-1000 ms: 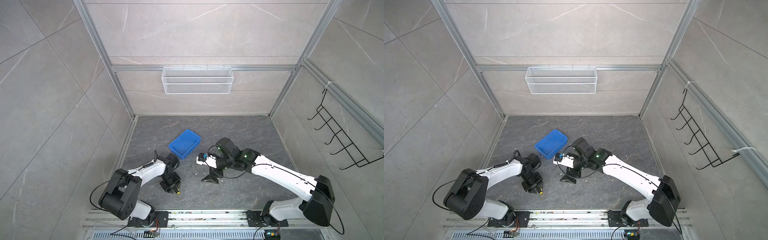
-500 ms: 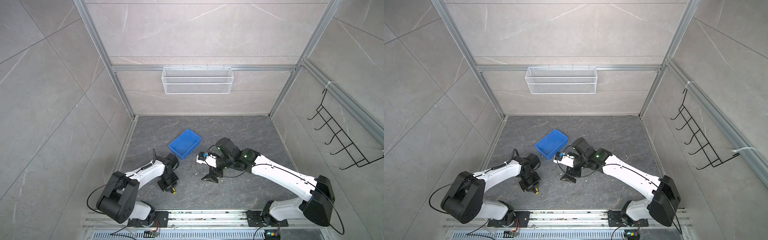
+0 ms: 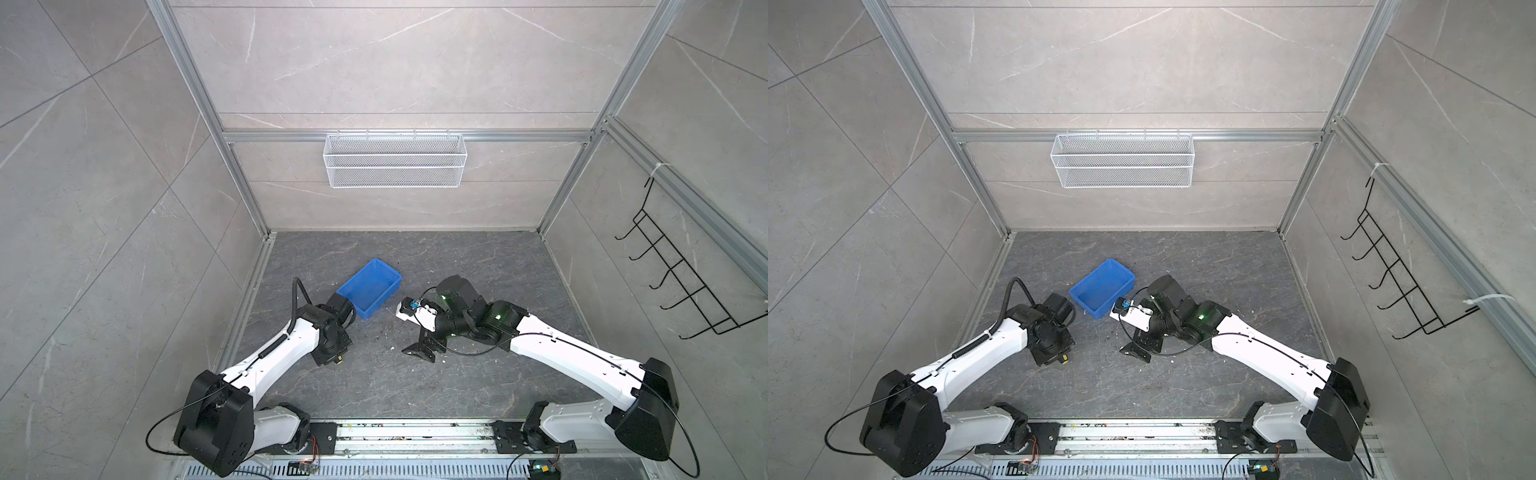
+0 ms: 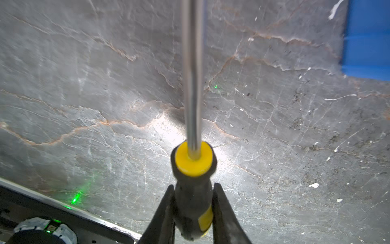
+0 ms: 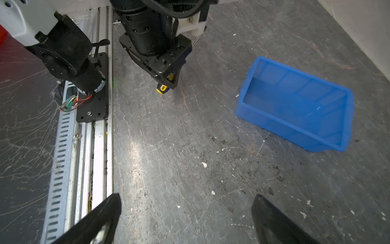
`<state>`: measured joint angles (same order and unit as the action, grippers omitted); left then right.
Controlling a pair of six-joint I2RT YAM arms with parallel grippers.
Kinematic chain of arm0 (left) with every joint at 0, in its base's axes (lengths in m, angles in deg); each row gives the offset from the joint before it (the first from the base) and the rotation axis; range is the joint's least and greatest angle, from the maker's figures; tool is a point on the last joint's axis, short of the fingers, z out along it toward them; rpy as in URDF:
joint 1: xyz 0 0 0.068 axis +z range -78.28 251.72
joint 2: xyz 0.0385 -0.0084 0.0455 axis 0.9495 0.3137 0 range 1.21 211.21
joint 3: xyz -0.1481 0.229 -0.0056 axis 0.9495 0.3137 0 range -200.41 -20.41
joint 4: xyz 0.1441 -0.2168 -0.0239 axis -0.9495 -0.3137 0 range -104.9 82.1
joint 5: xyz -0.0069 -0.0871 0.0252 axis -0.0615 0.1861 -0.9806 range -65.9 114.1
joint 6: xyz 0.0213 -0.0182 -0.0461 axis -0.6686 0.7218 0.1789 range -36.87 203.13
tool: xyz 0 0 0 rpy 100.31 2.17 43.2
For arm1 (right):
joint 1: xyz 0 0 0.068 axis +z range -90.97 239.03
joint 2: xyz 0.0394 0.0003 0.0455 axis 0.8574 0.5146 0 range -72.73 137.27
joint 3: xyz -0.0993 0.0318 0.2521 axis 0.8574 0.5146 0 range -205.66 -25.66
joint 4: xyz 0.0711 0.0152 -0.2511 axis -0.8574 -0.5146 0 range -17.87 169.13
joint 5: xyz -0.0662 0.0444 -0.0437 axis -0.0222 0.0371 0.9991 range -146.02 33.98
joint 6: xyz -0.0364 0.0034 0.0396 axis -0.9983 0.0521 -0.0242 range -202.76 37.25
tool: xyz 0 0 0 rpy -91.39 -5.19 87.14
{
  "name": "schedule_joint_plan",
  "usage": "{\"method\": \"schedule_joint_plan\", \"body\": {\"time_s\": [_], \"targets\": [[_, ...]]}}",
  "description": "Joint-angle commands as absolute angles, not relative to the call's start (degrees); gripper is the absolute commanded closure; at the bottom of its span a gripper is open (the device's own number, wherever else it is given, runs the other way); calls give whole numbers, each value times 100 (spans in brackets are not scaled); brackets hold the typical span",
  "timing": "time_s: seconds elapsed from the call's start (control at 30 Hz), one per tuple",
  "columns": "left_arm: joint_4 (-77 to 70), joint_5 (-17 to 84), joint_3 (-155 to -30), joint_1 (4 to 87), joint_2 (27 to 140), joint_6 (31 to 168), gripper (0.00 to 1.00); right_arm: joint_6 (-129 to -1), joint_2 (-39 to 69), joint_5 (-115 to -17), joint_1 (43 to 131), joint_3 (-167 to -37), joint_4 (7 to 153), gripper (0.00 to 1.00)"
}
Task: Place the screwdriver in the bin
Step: 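Carry the screwdriver with the left gripper over the blue bin and lower it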
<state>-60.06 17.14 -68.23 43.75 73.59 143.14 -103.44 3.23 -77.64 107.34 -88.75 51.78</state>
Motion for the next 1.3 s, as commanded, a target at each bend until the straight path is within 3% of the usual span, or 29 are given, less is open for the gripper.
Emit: {"method": "schedule_joint_plan", "body": {"time_s": [0.0, 0.3, 0.7, 1.1, 1.27], "targets": [[-6080, 1375, -7059, 4404, 7171, 13970, 100, -10122, 154, -7568, 10765, -8772, 5454, 1], [-5934, 1124, -7644, 4403, 7313, 13278, 100, -9940, 22, -7294, 10769, -8738, 5699, 1], [-4857, 1219, -8596, 4444, 8013, 11198, 100, -9691, -26, -7018, 10766, -8441, 6563, 1], [-5288, 2631, -10442, 5089, 9558, 8761, 100, -9403, -76, -6378, 10739, -8248, 7173, 1], [-5685, 2731, -11050, 5142, 10151, 7465, 100, -9246, -280, -6058, 10739, -8145, 7164, 1]]}}
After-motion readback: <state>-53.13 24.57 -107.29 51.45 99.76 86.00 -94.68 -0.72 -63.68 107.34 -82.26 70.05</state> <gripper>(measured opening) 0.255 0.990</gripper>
